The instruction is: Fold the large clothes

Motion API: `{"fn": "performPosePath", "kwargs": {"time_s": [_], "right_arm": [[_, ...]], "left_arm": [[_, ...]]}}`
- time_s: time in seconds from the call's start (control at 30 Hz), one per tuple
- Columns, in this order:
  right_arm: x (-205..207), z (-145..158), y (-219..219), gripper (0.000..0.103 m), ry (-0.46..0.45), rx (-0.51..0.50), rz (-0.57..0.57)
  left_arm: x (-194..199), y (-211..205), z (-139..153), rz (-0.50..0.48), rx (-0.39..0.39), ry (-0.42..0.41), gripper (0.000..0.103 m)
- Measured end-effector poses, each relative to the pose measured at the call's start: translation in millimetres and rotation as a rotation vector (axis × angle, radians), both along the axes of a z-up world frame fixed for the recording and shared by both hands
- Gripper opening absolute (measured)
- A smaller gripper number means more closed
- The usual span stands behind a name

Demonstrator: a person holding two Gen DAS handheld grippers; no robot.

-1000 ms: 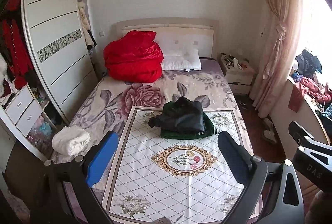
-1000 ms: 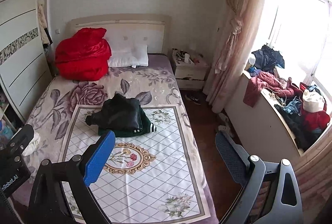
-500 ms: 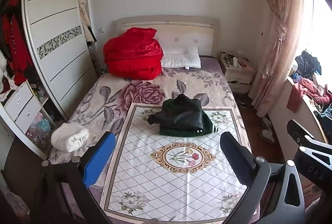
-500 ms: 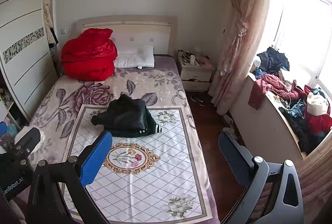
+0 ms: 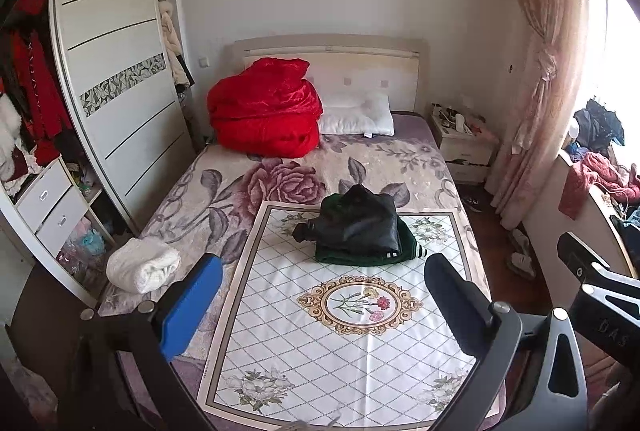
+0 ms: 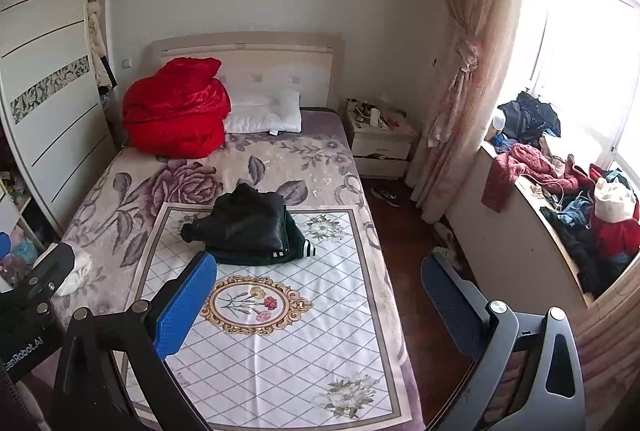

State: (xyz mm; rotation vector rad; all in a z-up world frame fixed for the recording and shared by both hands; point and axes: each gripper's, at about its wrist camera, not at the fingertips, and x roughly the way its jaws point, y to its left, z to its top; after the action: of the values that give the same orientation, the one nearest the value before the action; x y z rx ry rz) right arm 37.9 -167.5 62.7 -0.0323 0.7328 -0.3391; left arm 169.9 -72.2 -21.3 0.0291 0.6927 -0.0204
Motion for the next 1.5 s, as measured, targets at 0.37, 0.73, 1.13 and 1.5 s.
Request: {"fn": "performPosePath", "kwargs": {"time_s": [0.37,0.73,1.13,1.5], "right_arm": [[-6,0,5,0.103,0.003,0.008,0.013],[-14,-4,9,0.103,0.008,0.02,0.023],[-19,-3,10,0.103,0.005,0.022,0.032],[-19,-2,10,0.103,0.005,0.026,0.04]], "left_arm": [[-4,0,1,0.006,0.004,0.008,0.103],[-6,1,7,0.008,-0.002,0.011,0.103],[-5,0,12,0.015,0.0,0.001,0.103],[-6,-2,13,0.02,0.0,-0.001,0.103]]}}
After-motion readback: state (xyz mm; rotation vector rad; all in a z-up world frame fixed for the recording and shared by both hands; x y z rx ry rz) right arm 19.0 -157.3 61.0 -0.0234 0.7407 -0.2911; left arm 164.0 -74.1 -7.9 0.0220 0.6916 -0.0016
